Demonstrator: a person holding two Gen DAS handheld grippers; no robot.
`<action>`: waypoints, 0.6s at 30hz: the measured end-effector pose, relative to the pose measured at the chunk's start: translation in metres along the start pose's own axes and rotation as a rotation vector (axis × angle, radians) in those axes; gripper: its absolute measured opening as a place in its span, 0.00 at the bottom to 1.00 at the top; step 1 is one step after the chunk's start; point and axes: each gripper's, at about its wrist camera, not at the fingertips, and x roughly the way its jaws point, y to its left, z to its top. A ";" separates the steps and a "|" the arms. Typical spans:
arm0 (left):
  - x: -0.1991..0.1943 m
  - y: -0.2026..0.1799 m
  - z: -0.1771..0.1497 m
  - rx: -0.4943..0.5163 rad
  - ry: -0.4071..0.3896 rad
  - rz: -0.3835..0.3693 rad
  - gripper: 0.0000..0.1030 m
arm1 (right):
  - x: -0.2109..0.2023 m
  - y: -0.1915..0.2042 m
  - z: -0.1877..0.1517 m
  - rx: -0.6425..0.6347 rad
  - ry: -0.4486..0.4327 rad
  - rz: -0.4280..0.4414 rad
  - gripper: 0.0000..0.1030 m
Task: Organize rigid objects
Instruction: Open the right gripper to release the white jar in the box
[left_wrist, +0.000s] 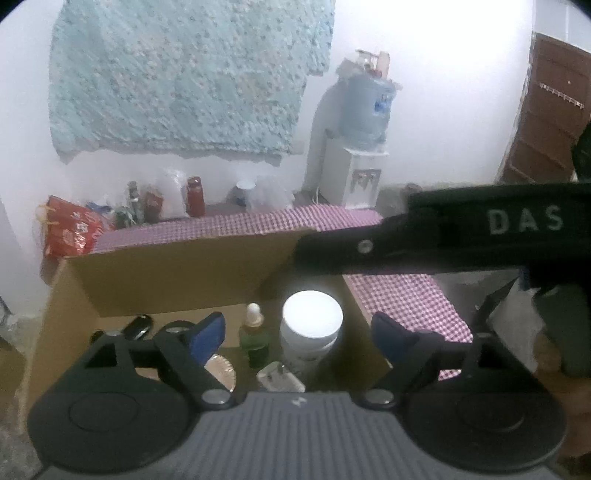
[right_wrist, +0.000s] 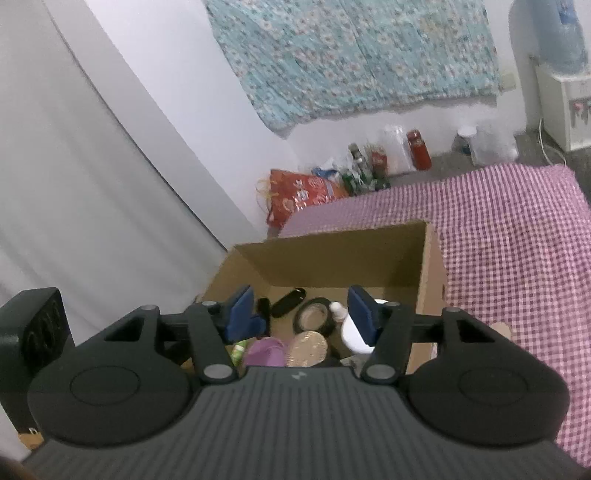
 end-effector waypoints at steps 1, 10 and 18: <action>-0.006 0.002 0.000 -0.002 -0.006 0.007 0.87 | -0.007 0.006 -0.002 -0.009 -0.012 0.002 0.56; -0.066 0.023 -0.016 -0.038 -0.072 0.070 0.95 | -0.056 0.065 -0.028 -0.084 -0.119 -0.027 0.70; -0.093 0.062 -0.039 -0.111 -0.076 0.139 1.00 | -0.080 0.109 -0.056 -0.148 -0.203 -0.107 0.98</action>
